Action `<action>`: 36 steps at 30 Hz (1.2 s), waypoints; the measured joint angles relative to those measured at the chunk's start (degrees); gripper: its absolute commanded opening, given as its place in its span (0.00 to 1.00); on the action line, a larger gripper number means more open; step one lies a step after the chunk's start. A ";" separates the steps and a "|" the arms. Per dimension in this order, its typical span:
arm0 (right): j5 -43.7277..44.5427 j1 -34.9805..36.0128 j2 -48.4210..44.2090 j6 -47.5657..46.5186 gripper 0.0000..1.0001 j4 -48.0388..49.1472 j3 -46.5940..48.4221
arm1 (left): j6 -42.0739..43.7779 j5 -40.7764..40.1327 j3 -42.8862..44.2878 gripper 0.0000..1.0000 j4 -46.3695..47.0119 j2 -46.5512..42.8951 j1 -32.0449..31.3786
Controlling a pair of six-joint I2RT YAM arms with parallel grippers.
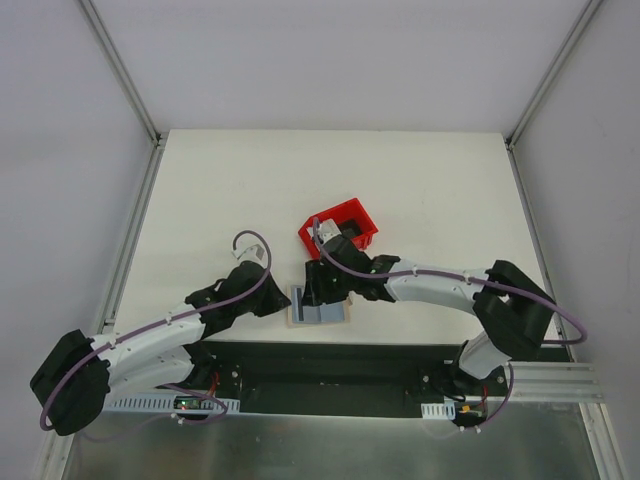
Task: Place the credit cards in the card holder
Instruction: Turn over the card slot in the card holder.
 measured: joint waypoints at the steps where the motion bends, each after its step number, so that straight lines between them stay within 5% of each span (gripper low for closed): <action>1: 0.02 0.39 0.72 -0.13 0.51 -0.07 0.42 | -0.04 0.02 0.00 0.00 -0.04 -0.22 0.00; 36: 6.21 4.76 9.77 -2.75 0.58 -7.41 8.90 | -0.70 0.48 0.04 0.00 -0.46 -2.47 0.00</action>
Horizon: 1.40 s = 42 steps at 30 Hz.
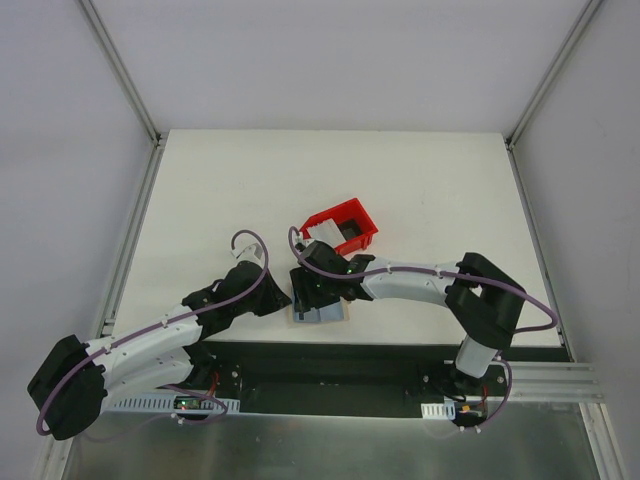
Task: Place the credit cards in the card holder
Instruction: Turn over the card slot in the card holder.
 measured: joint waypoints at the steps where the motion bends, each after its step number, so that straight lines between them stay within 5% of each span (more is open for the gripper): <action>1: 0.15 0.04 0.00 0.00 0.58 0.00 0.00 | 0.00 0.00 0.00 0.00 0.00 0.00 0.00; 42: 11.13 1.97 0.66 -2.67 0.56 -9.11 5.11 | -0.04 0.09 0.00 0.00 0.02 0.00 0.00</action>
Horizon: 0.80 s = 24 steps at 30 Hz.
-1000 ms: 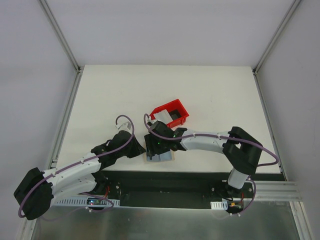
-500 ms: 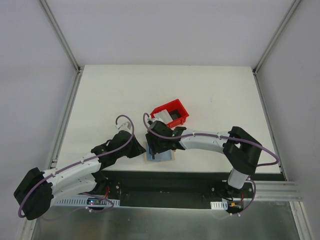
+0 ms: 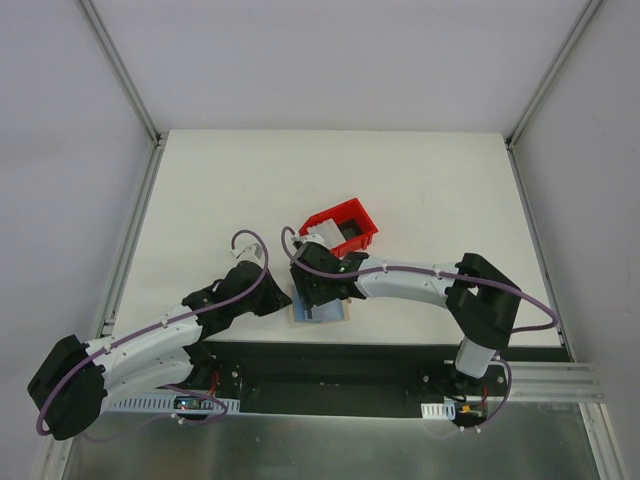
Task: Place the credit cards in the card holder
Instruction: Turn over the card slot in the card holder.
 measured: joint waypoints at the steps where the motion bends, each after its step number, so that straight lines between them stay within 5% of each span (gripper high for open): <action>1: 0.20 0.04 0.22 -0.07 0.56 -0.26 0.26 | 0.00 0.04 0.02 0.00 0.00 0.00 0.00; 15: 5.46 0.90 0.52 -0.96 0.57 -5.57 1.51 | 0.04 0.87 0.09 0.00 0.00 -0.59 0.00; 24: 1.53 1.05 0.44 -0.94 0.58 -1.84 1.51 | 0.04 0.87 0.09 0.00 0.00 -0.59 0.00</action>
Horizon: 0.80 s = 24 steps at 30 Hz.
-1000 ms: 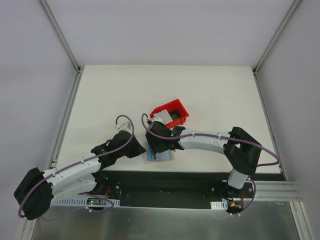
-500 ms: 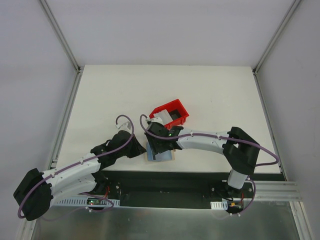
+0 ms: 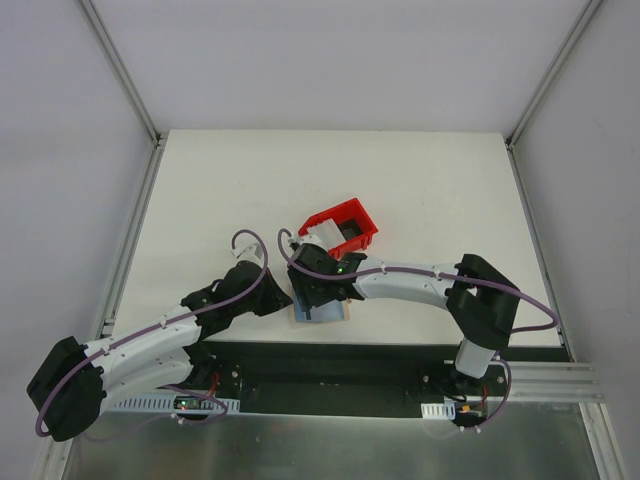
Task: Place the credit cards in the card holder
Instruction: Turn over the card slot in the card holder.
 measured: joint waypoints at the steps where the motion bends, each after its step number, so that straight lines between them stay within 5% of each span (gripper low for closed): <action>1: -0.50 0.00 0.00 0.00 0.58 0.26 0.00 | 0.00 0.00 0.00 0.00 0.00 0.00 0.00; 24: -0.44 1.03 2.84 -0.02 0.69 -1.16 2.34 | 0.02 0.00 0.00 0.00 -0.07 -0.02 0.00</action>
